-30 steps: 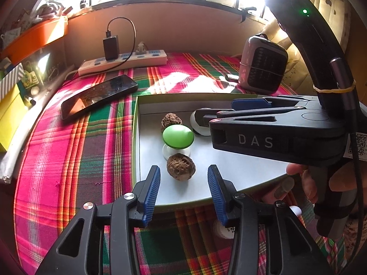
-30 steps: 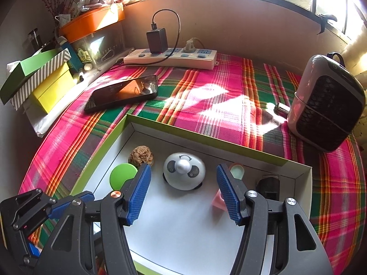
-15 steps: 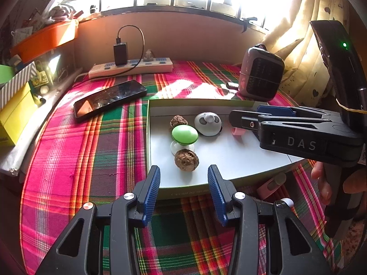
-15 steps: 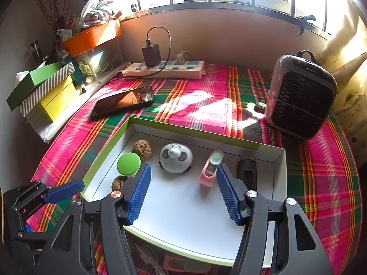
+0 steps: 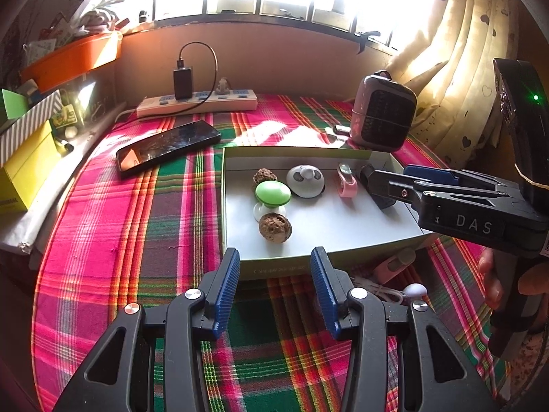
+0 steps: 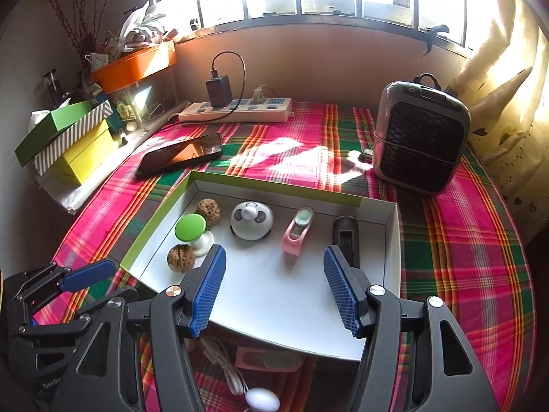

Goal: Organize objects
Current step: 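Withdraw both open tools up and away from the box, then move left tool to the white printed container while right tool approaches the white egg-shaped object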

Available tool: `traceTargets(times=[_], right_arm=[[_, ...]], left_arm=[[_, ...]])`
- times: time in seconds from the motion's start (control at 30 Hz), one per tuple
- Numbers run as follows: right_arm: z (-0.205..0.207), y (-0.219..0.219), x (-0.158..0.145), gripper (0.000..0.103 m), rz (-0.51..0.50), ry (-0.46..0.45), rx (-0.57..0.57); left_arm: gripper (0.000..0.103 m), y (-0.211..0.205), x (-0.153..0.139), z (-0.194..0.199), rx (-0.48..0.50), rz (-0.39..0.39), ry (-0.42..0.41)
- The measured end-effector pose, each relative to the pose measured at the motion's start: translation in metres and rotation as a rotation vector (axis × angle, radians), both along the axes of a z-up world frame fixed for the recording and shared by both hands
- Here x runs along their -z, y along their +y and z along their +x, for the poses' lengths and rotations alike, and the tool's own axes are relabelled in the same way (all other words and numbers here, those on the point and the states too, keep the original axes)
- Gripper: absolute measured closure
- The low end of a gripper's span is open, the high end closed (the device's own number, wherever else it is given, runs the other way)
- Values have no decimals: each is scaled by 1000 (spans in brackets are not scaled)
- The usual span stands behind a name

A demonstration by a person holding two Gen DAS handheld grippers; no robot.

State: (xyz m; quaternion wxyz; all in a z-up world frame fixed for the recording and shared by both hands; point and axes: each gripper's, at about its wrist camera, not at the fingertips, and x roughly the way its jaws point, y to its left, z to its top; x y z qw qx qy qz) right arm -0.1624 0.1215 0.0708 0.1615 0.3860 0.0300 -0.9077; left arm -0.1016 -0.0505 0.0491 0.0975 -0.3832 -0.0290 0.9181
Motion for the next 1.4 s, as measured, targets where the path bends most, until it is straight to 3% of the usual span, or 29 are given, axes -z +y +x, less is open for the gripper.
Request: traceTargets(times=[0.63,1.03,1.4], right_arm=[[58,25,20,43,32,3,34],[74,32,34,43,22,-31,40],[77,28,44,43,12,-68,21]], left_arm=[[61,14,21,16,96,36,-61],[61,31,31,10,139,-4,-90],[61,33,34,0,121,-27,-99]])
